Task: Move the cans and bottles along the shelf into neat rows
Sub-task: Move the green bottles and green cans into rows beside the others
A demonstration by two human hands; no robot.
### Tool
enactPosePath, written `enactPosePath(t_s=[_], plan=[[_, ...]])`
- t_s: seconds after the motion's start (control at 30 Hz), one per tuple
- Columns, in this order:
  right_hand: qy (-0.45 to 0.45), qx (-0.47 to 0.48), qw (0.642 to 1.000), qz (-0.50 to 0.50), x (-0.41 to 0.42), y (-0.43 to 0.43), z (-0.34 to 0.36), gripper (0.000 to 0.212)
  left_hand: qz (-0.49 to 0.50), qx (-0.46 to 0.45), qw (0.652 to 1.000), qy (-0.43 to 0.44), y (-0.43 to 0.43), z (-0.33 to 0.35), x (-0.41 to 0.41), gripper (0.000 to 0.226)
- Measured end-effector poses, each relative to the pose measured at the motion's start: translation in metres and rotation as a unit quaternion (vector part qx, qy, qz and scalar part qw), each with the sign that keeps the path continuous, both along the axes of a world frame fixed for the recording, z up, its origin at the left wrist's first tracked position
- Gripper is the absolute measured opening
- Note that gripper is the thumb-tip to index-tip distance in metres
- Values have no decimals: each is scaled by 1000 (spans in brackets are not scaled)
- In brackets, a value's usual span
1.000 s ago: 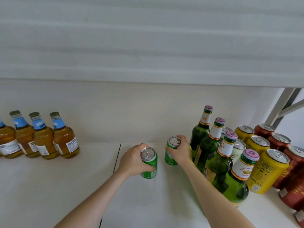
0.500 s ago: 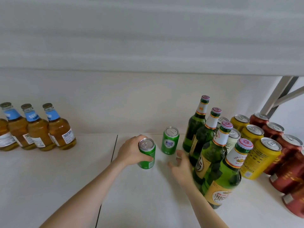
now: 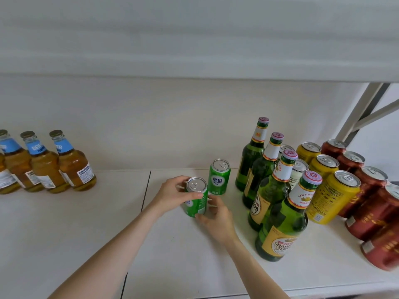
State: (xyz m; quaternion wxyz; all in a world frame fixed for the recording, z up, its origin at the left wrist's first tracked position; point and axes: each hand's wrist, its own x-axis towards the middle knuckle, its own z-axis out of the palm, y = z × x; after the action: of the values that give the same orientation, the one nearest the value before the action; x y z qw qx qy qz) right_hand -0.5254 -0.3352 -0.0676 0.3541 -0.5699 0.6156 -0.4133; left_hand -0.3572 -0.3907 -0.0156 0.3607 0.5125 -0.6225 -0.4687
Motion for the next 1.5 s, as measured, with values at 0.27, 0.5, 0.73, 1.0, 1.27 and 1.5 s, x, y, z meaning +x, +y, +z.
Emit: enactPosePath(t_s=[0.27,0.5,0.73,1.0,1.27,1.5], plan=[[-52,-15,998,-45,-23,10,-6,58,-8,9,1000,14,2,-9,-42,63],[-55,-28,994,-95,-42,12,-17,56,-2,10,1000,14,-1,-11,-72,75],[-37,-47,992,-110,-44,9,-22,56,10,21,999,24,-6,-12,-82,75],[-35,-42,993,-109,-45,-2,-24,55,40,31,999,10,-13,-15,-82,75],[-25,-33,993,-108,-43,-14,-25,57,62,33,998,5,-18,-14,-82,76],[-16,-23,994,-104,-44,-14,-25,57,60,33,998,5,-16,-11,-81,71]])
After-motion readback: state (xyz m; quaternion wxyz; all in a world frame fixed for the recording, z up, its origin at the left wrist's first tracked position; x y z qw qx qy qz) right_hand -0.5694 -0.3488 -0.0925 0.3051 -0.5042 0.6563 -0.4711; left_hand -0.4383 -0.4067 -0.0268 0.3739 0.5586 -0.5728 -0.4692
